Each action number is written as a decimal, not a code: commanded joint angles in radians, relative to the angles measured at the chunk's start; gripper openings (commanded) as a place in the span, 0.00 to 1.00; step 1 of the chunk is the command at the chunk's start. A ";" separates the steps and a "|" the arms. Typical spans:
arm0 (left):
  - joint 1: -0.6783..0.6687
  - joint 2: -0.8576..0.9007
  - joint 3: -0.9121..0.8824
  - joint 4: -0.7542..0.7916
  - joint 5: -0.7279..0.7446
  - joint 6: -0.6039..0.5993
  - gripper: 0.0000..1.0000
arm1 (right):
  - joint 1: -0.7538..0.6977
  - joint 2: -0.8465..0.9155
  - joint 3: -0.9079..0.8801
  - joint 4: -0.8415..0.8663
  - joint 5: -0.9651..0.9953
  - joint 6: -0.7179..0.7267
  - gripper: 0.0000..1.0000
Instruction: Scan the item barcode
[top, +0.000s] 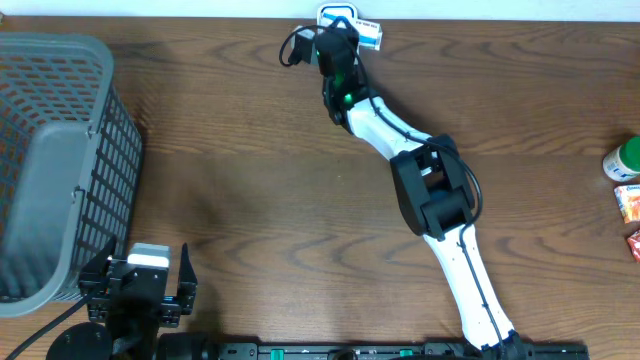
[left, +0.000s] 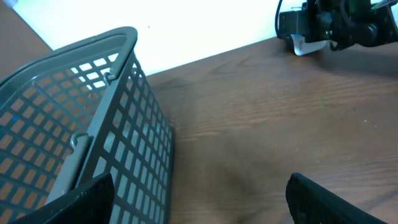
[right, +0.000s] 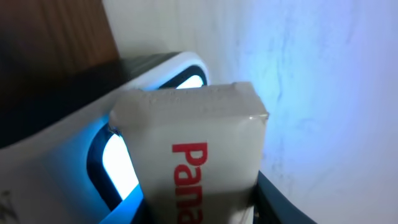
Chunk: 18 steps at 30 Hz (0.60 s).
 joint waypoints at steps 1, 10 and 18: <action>-0.003 0.002 0.000 0.000 -0.002 -0.013 0.86 | 0.003 0.013 0.016 0.035 -0.041 -0.053 0.27; -0.003 0.002 0.000 0.000 -0.002 -0.013 0.86 | -0.008 0.014 0.037 0.084 -0.254 -0.052 0.31; -0.003 0.002 0.000 0.000 -0.002 -0.013 0.86 | -0.015 0.015 0.037 0.098 -0.296 -0.049 0.29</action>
